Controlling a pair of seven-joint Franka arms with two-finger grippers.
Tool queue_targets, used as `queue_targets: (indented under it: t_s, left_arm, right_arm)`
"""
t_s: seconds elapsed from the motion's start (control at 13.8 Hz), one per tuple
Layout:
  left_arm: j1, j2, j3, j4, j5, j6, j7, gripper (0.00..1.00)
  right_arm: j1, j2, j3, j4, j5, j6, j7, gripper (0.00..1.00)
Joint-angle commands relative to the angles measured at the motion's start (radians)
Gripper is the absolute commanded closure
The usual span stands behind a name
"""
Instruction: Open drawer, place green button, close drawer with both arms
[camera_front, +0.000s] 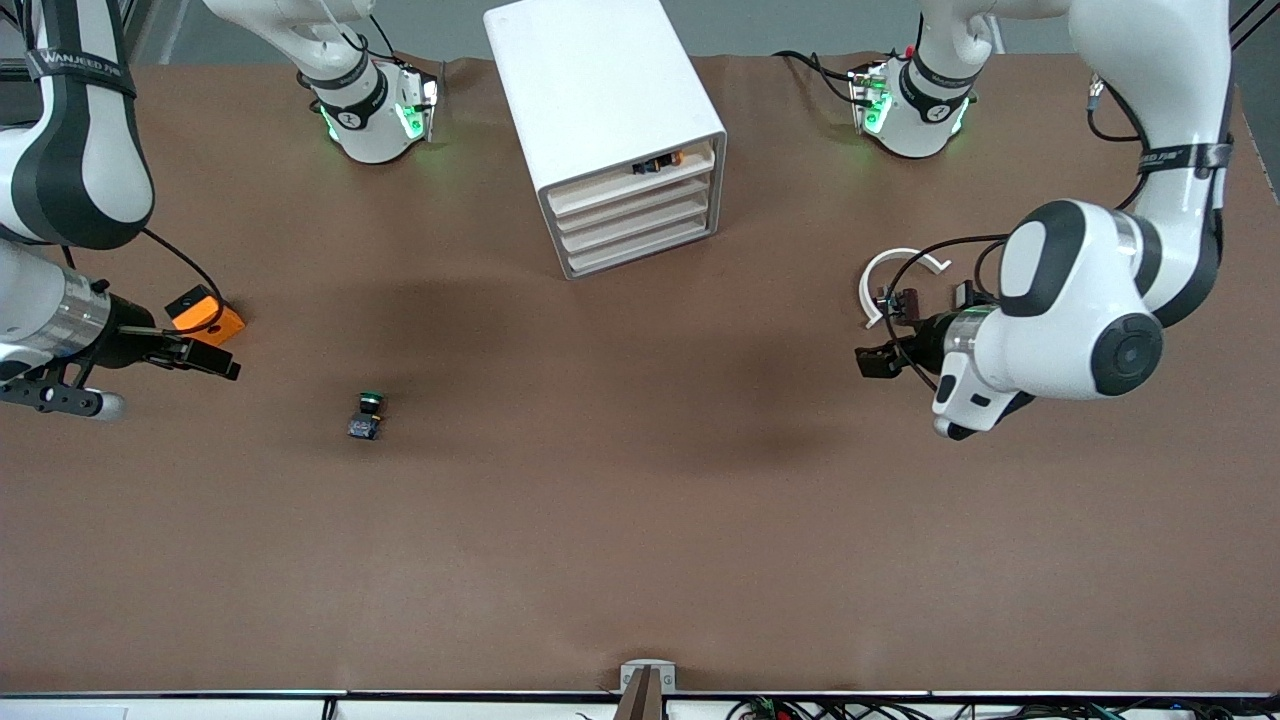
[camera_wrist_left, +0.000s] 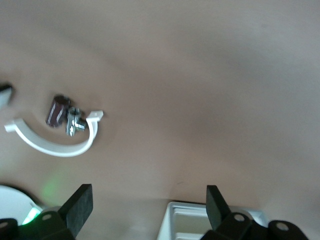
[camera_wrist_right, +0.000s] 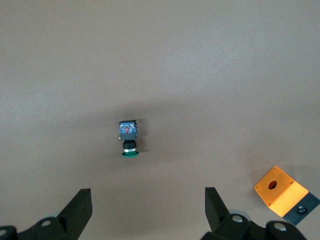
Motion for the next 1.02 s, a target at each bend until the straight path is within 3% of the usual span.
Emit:
queue_targets:
  t_s: [0.0, 0.22, 0.58, 0.94]
  left_arm:
    - [-0.035, 0.029, 0.002, 0.032, -0.001, -0.008, -0.252, 0.00]
    - [-0.065, 0.049, 0.003, 0.039, -0.001, -0.008, -0.392, 0.00]
    - [-0.127, 0.093, 0.003, 0.028, 0.002, -0.023, -0.756, 0.00]
    - [-0.191, 0.154, -0.003, 0.019, 0.036, -0.129, -0.926, 0.00]
  right_arm:
    - [0.009, -0.016, 0.003, -0.014, -0.068, 0.001, 0.008, 0.00]
    - [0.033, -0.016, 0.006, -0.026, -0.061, 0.018, 0.049, 0.00]
    - [0.078, -0.013, 0.005, -0.179, -0.027, 0.232, 0.062, 0.00]
    - [0.116, 0.084, 0.005, -0.200, -0.027, 0.329, 0.110, 0.00]
